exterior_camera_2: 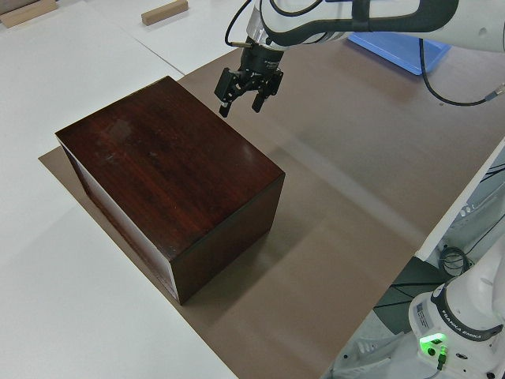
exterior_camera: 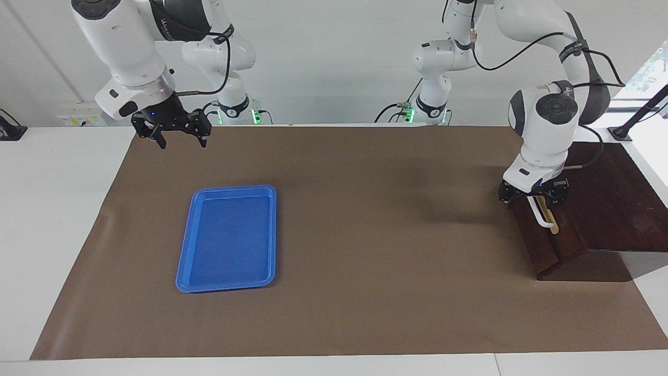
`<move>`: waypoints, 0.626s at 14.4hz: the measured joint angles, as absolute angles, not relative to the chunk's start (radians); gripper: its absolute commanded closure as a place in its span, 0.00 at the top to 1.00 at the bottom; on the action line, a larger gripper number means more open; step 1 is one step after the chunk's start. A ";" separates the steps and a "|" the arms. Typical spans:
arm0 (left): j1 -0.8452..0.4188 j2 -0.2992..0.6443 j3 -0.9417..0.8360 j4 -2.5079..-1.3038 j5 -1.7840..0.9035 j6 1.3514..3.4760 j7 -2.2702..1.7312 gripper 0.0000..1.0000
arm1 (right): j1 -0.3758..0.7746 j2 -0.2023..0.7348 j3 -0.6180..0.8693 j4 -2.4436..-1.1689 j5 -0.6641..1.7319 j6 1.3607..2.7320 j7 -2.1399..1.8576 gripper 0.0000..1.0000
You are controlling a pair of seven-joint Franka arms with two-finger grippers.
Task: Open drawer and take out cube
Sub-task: 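Pull the drawer's white handle outward with the left gripper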
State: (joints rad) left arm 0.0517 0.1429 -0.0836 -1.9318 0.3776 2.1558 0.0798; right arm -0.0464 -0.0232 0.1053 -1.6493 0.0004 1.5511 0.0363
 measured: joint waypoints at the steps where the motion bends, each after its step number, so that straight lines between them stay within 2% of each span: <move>1: 0.060 0.147 -0.084 -1.948 0.386 2.182 0.080 1.00 | -0.046 -0.023 0.106 -1.649 0.000 1.551 0.036 1.00; 9: 0.054 0.147 -0.094 -2.009 0.418 2.246 0.034 1.00 | -0.046 -0.024 0.107 -1.649 0.000 1.551 0.035 1.00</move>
